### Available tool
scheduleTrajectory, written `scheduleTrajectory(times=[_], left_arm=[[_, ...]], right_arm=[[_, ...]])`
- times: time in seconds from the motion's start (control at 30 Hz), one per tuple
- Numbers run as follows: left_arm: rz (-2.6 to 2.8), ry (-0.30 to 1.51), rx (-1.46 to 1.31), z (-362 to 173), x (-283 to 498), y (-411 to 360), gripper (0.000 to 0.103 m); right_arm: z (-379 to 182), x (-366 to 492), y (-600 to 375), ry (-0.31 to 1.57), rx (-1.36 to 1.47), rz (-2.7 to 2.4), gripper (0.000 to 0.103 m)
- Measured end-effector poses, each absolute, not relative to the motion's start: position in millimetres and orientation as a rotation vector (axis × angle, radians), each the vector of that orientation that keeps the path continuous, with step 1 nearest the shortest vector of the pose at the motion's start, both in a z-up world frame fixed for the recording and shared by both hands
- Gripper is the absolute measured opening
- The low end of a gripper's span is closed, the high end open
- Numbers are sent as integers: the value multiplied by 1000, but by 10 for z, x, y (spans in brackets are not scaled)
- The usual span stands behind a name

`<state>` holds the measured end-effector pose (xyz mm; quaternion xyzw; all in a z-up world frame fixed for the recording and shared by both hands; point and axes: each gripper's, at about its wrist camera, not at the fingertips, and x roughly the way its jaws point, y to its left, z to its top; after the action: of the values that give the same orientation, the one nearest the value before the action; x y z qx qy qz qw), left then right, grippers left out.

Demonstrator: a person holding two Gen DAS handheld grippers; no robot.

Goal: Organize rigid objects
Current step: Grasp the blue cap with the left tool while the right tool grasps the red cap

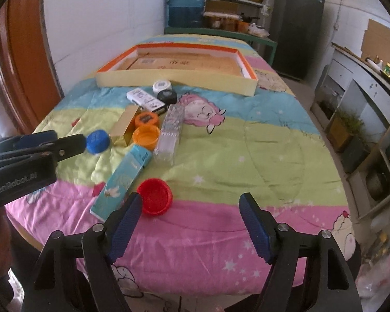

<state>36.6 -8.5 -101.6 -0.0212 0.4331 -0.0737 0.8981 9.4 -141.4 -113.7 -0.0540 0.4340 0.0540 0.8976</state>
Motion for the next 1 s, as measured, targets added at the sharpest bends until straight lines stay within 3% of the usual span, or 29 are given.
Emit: scheduleTrajectory(times=[0.13,0.3,0.47,0.57,0.63,1.0], left_arm=[[-156,907,-46,-1074,443,-101,57],[-165,912,-42,-1166,539,-131,57],[-191,880,-43,-1192,538,-148,38],[-197,866,-26,-1202,540,-169,30],[-200,862,-28,-1200,532,-174,30],[-224,841,-87,-1116,499,-60,29]], right_arm=[[-1197,103,-1387,904,-119,128,77],[-1201,131,-1379,894,-95,163,68],[-1185,142,-1357,886,-68,230,30],[-1182,127,-1322,885,-63,264,14],[-1178,122,-1297,883,-70,277,11],[-1104,99,-1415,870,-10,267,10]])
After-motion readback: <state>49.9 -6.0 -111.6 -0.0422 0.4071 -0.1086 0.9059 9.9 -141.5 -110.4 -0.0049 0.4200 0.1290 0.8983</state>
